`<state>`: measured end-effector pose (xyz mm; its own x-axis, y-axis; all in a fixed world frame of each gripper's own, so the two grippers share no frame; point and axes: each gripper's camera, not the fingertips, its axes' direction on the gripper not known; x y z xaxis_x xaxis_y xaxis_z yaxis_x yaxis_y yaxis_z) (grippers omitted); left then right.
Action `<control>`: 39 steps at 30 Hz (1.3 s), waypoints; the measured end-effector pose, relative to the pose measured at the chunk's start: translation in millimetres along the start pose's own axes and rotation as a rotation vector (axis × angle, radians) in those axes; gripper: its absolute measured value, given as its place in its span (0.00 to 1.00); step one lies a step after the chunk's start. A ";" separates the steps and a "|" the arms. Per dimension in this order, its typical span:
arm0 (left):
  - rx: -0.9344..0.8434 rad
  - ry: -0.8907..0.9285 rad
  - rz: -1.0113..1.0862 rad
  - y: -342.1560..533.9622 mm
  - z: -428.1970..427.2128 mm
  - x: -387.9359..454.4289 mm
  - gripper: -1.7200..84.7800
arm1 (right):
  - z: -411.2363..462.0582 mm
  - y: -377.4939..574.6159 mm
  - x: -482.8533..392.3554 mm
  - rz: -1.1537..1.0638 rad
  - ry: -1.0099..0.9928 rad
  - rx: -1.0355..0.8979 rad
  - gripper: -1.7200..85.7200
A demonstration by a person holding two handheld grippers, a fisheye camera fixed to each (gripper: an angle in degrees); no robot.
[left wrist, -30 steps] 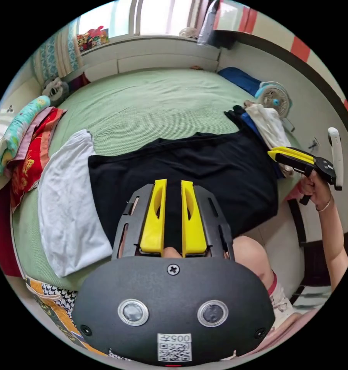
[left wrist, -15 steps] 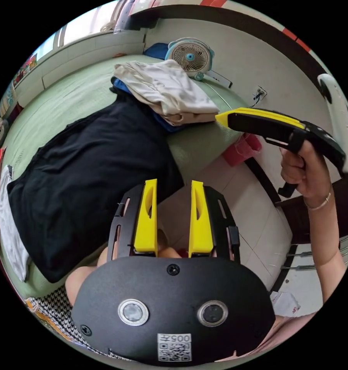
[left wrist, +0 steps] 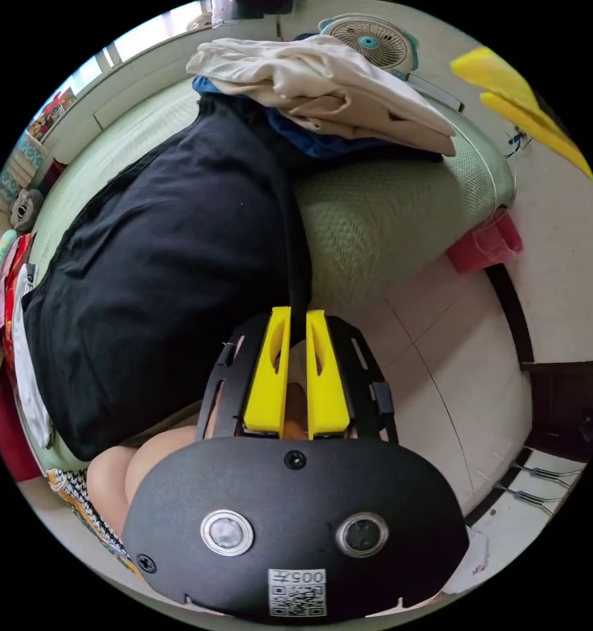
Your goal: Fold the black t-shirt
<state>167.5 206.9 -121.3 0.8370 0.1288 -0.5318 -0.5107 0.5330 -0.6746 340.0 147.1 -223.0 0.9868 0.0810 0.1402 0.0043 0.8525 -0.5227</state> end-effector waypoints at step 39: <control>0.270 0.264 -0.002 131.1 -96.1 -175.1 0.06 | 204.0 -258.0 9.0 0.329 -0.242 -0.333 0.04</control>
<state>-64.9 173.8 -165.8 0.7406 -0.0738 -0.6679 -0.4094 0.7386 -0.5356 314.7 33.2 84.7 0.8791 0.4674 0.0936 -0.2092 0.5548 -0.8052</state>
